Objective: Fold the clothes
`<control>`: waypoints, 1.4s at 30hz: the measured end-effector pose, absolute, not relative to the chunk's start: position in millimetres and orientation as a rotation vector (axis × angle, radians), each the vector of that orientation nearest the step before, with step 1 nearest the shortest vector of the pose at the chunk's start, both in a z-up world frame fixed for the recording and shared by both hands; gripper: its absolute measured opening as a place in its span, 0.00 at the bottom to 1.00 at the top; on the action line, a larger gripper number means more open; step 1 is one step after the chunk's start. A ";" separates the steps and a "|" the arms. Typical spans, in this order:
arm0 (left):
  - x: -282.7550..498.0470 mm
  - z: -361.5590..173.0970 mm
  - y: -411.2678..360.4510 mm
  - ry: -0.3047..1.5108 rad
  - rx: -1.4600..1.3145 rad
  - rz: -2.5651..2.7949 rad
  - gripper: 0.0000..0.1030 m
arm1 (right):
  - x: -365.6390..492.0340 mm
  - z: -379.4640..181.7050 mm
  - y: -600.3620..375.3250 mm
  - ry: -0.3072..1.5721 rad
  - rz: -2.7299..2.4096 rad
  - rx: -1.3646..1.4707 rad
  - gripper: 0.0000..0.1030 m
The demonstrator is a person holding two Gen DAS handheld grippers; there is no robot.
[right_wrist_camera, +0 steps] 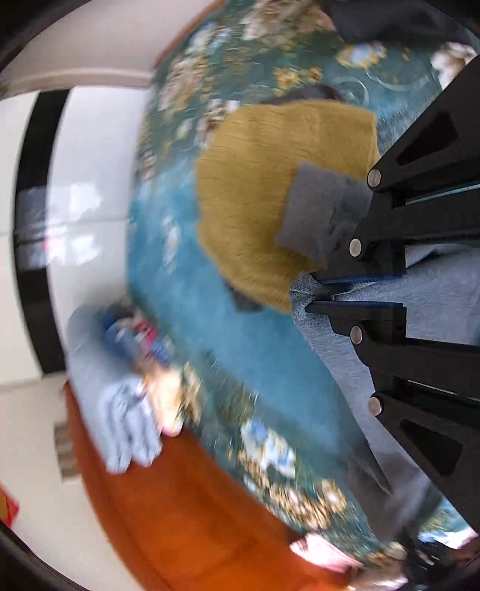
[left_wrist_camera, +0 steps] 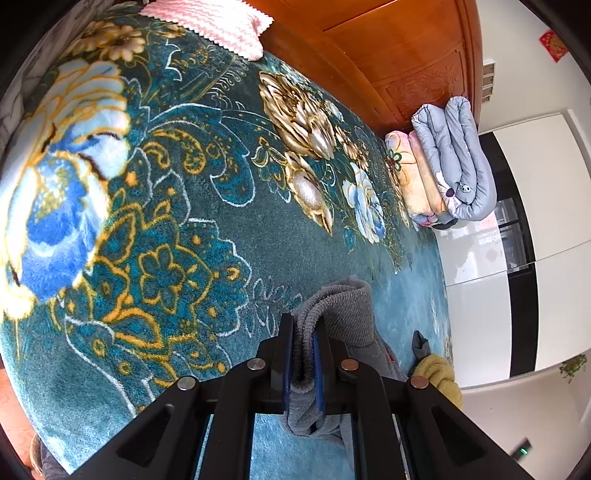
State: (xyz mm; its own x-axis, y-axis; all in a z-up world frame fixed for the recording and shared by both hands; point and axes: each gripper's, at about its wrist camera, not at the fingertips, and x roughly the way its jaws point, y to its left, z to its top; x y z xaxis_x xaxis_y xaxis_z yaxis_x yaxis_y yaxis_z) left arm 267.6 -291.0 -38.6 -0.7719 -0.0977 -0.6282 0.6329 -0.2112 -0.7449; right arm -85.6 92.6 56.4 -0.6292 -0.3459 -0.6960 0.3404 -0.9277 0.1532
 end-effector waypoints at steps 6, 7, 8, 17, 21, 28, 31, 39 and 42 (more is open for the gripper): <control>263.5 -35.6 -290.0 1.549 0.641 -2.040 0.10 | -109.8 18.5 104.4 -0.066 -2.532 1.183 0.16; 263.7 -36.1 -290.1 1.549 0.642 -2.037 0.10 | -106.1 22.2 109.4 -0.081 -2.523 1.161 0.30; 264.3 -37.1 -290.3 1.554 0.642 -2.033 0.10 | -99.0 29.4 116.3 -0.096 -2.515 1.134 0.38; 267.5 -40.9 -289.7 1.574 0.641 -2.014 0.10 | -5.0 40.6 164.7 0.107 -2.391 1.069 0.54; 267.2 -39.5 -287.9 1.563 0.641 -2.018 0.10 | 7.3 3.2 164.9 0.127 -2.348 1.165 0.54; 268.3 -42.0 -288.8 1.557 0.647 -2.007 0.10 | -8.0 -22.5 149.4 0.034 -2.487 1.241 0.04; 269.7 -44.2 -290.6 1.569 0.645 -2.000 0.10 | -2.3 -3.0 151.5 0.013 -2.568 1.187 0.04; 275.8 -43.9 -293.5 1.617 0.608 -2.003 0.10 | 58.5 142.8 206.2 -0.023 -2.812 0.688 0.04; 276.4 -47.4 -295.2 1.638 0.619 -1.980 0.10 | 70.3 156.9 214.5 0.058 -2.853 0.647 0.04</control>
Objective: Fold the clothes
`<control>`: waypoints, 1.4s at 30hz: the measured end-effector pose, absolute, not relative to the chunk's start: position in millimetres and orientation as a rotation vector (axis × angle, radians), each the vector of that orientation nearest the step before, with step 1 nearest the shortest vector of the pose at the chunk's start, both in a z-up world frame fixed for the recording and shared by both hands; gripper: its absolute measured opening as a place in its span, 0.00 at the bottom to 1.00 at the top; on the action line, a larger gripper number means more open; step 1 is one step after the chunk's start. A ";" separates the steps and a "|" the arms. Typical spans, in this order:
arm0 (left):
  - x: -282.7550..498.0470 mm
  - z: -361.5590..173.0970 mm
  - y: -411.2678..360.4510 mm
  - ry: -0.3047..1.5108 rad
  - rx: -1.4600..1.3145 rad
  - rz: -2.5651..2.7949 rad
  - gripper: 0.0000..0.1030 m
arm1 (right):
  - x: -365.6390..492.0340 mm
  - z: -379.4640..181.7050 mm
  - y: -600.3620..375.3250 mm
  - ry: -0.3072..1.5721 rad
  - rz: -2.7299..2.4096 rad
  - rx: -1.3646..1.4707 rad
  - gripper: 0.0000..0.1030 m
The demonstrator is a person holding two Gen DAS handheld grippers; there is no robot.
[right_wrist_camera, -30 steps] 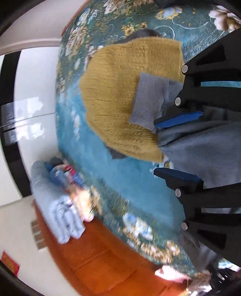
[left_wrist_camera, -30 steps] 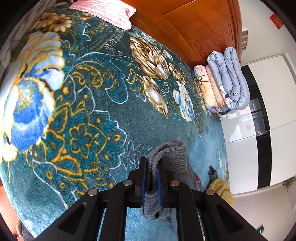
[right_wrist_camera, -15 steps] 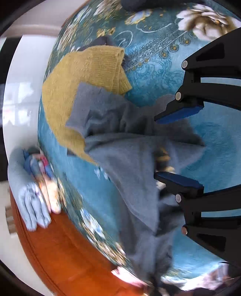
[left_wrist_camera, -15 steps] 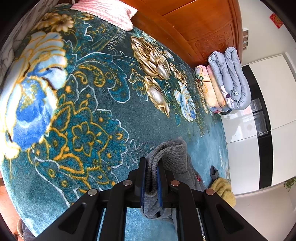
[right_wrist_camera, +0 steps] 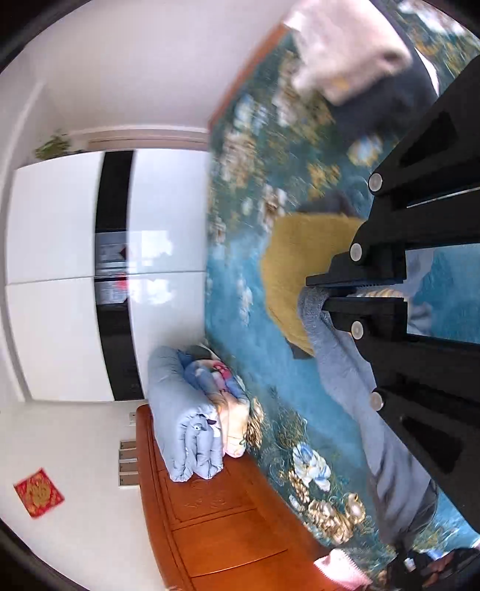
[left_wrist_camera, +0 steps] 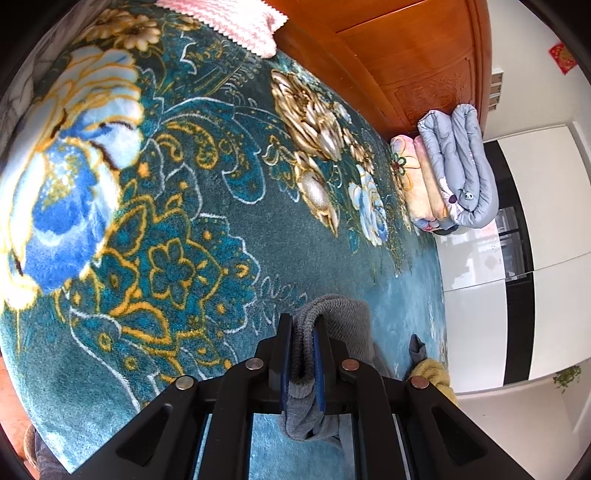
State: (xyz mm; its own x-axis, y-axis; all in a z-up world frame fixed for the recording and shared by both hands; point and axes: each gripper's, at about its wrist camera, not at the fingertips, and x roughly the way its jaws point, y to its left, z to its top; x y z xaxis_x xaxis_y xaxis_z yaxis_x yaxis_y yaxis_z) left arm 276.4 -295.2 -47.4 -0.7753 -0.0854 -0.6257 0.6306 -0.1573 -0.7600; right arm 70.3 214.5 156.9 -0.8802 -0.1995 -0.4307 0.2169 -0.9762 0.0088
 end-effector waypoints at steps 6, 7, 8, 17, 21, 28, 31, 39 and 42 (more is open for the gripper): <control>277.4 -54.9 -297.5 1.671 0.658 -1.946 0.13 | 57.2 85.6 239.5 0.006 -2.850 0.940 0.04; 277.9 -53.7 -297.2 1.666 0.659 -1.945 0.14 | 57.8 73.0 246.0 -0.033 -2.849 0.974 0.04; 278.6 -52.4 -296.9 1.660 0.660 -1.943 0.18 | 58.3 60.5 252.5 -0.072 -2.847 1.008 0.04; 274.6 12.7 -278.2 1.365 0.547 -2.076 0.52 | 70.3 18.1 289.3 -0.298 -2.847 1.029 0.04; 178.3 21.8 -267.8 1.241 0.871 -2.347 0.63 | 74.6 18.2 294.1 -0.364 -2.804 1.001 0.05; 62.4 -44.1 -263.7 1.043 1.470 -2.352 0.63 | 75.2 4.6 304.0 -0.491 -2.730 1.084 0.05; 50.3 -65.1 -266.9 1.085 1.506 -2.333 0.65 | 73.0 -0.8 305.8 -0.504 -2.718 1.114 0.05; 48.8 -76.7 -263.4 1.156 1.426 -2.347 0.69 | 68.8 -6.5 301.7 -0.439 -2.730 1.157 0.05; 52.9 -78.0 -258.7 1.086 1.434 -2.349 0.58 | 68.1 -8.2 302.0 -0.439 -2.735 1.165 0.05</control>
